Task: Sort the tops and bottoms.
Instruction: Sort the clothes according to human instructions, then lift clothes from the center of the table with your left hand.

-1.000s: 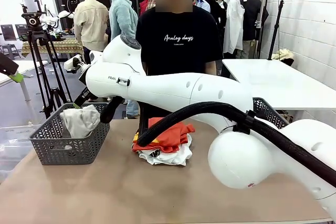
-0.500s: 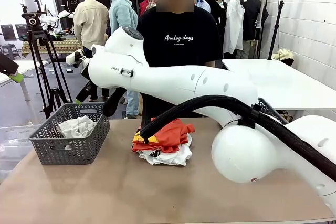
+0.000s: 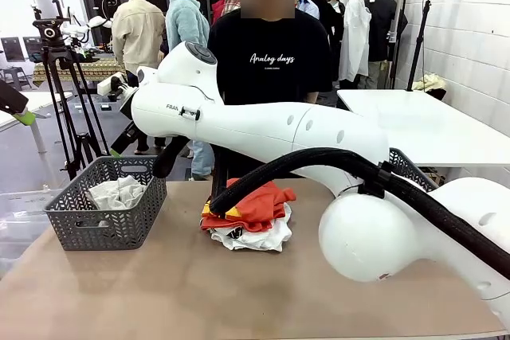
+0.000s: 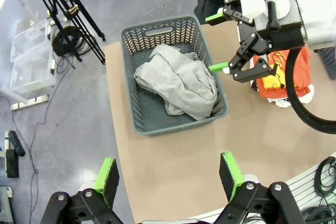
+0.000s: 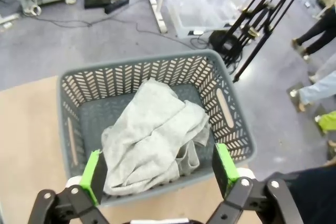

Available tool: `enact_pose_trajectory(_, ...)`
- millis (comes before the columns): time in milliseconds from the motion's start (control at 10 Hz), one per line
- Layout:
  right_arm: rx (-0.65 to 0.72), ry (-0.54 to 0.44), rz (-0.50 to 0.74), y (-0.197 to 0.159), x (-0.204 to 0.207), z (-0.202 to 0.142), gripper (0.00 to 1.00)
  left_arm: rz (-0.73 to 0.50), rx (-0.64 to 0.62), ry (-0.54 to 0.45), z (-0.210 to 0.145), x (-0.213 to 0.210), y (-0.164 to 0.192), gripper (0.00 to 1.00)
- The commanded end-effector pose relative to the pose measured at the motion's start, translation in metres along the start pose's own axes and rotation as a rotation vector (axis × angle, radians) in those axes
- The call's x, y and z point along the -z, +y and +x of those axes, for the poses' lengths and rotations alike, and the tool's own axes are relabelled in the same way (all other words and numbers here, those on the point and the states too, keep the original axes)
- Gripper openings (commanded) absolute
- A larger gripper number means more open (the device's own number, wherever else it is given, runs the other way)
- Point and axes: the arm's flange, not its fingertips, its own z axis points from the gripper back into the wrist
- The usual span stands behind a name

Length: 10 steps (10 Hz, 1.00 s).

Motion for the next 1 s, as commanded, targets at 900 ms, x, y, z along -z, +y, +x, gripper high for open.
enact_pose_trajectory(900, -0.003, -0.008, -0.004, 0.0000, 0.0012, -0.0004, 1.00, -0.001, 0.001, 0.001, 0.0001, 0.0005, 0.0002, 1.00)
